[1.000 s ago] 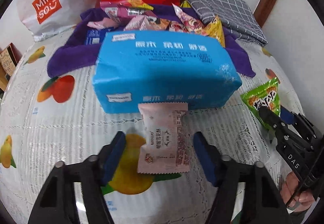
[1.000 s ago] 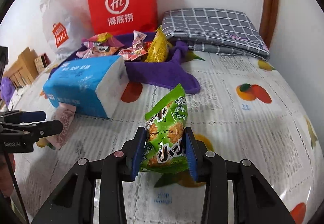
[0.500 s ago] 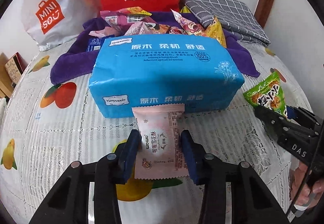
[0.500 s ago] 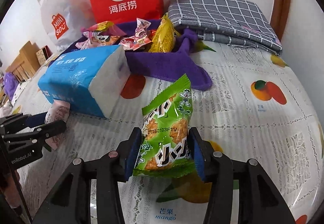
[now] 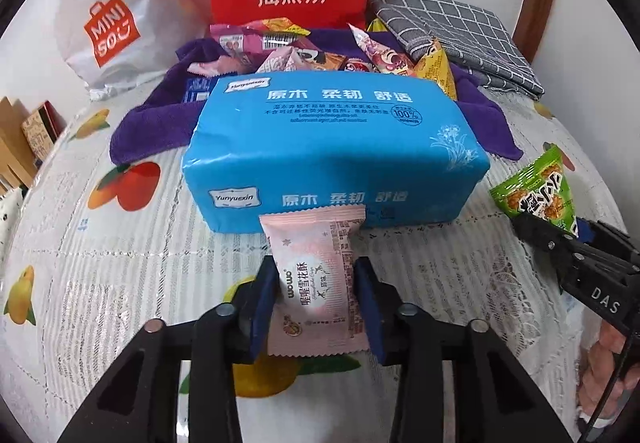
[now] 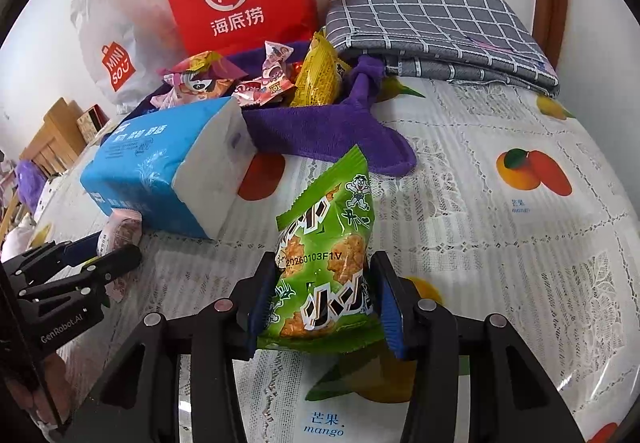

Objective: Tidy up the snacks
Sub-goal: 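Carry the cake packet with the left tool while the right tool carries the green bag to the towel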

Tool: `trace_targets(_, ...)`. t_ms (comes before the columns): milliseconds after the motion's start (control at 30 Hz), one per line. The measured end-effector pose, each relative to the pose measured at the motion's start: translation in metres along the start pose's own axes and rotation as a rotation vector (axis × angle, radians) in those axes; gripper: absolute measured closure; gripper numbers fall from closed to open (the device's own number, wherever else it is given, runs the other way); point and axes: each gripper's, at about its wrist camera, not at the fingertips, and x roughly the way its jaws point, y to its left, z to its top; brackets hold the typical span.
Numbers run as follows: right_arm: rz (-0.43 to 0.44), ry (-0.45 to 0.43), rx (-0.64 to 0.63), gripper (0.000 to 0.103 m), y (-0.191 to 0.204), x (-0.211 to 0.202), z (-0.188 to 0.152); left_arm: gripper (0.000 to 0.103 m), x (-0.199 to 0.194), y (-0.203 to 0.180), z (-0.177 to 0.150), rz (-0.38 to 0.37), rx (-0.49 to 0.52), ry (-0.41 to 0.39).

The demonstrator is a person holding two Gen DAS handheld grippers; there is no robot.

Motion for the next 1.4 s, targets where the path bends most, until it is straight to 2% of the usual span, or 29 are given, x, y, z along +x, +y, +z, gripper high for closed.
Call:
trace_targets(100, 0.012, -0.014, 0.021, 0.059, -0.003, -0.002, -0.001, 0.07, -0.004, 0.013, 0.001, -0.081, -0.06, 0.046)
trace_targets(200, -0.009, -0.017, 0.025, 0.06, 0.0, -0.007, -0.004, 0.07, -0.012, 0.019, -0.003, -0.088, -0.066, 0.05)
trace_targets(367, 0.054, -0.004, 0.072, 0.061, 0.006, -0.024, -0.011, 0.07, -0.034, 0.03, -0.009, -0.117, -0.053, 0.039)
trace_targets(733, 0.045, -0.075, 0.007, 0.062, 0.064, -0.081, -0.016, 0.07, -0.071, 0.049, 0.004, -0.206, -0.017, -0.002)
trace_targets(933, 0.057, -0.11, -0.011, 0.062, 0.093, -0.095, 0.001, 0.07, -0.085, 0.055, 0.023, -0.243, 0.009, -0.024)
trace_targets(1067, 0.053, -0.135, -0.018, 0.062, 0.109, -0.101, 0.021, 0.07, -0.099, 0.058, 0.038, -0.239, 0.031, -0.059)
trace_targets(1400, 0.045, -0.174, -0.064, 0.062, 0.129, -0.112, 0.06, 0.07, -0.112, 0.061, 0.065, -0.265, 0.026, -0.106)
